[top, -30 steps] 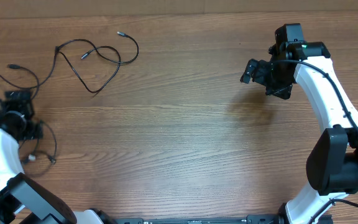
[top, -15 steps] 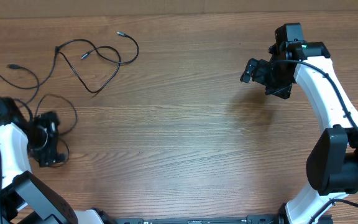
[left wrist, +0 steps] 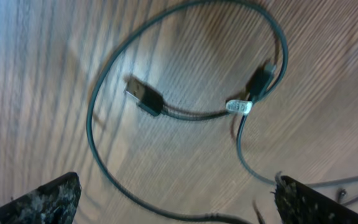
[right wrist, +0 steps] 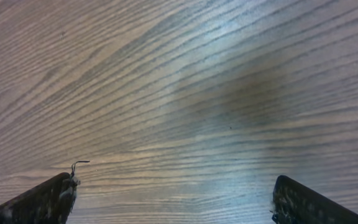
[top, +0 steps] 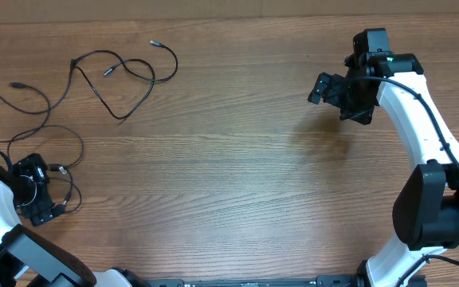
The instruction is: Untangle cables
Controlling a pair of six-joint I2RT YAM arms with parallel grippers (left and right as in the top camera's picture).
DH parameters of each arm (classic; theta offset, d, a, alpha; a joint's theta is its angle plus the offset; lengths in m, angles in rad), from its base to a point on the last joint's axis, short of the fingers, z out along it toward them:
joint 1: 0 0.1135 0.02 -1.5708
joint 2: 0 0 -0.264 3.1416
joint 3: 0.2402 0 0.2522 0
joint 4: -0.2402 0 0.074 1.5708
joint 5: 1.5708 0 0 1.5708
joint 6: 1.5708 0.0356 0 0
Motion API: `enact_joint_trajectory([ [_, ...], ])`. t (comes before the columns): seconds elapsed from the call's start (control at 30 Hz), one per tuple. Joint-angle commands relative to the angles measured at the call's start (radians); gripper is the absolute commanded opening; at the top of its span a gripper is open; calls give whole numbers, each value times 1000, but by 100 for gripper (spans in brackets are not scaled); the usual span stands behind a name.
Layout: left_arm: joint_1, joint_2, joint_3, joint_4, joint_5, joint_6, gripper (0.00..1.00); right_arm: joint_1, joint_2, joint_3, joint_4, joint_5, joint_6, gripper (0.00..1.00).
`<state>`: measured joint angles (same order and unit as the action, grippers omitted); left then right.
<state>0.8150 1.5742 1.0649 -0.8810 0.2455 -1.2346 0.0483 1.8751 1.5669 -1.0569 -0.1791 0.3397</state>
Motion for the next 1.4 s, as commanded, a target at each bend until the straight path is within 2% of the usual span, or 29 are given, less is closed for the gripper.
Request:
enact_joint_trajectory([
  [0.0,-12,6,12,-2,175,6,99,3,-1,4,12,-1,5,100],
  [0.17,-76,6,12,167,435,462,100,3,-1,4,16,-1,5,100],
  [0.43,-215,7,9,189,436,718,100,3,-1,4,15,-1,5,100],
  [0.63,-297,8,9,159,274,735,99,3,-1,4,11,-1,5,100],
  [0.8,-380,8,9,143,271,983,99,3,-1,3,12,-1,5,100],
  [0.83,-392,8,9,135,292,1025,99,3,-1,3,12,-1,5,100],
  [0.93,-425,8,9,87,469,1258,100,3,-1,3,12,-1,5,100],
  [0.97,-431,8,9,72,476,1273,99,3,-1,3,12,-1,5,100],
  [1.03,-436,8,9,39,390,1187,100,3,-1,3,12,-1,5,100],
  [1.13,-436,8,9,-61,77,819,99,3,-1,3,17,-1,5,100],
  [1.2,-436,8,9,-135,7,652,100,3,-1,3,23,-1,5,100],
  [1.23,-436,8,9,-175,21,616,99,3,-1,3,26,-1,5,100],
  [1.37,-436,8,9,-251,158,626,100,3,-1,3,26,-1,5,100],
])
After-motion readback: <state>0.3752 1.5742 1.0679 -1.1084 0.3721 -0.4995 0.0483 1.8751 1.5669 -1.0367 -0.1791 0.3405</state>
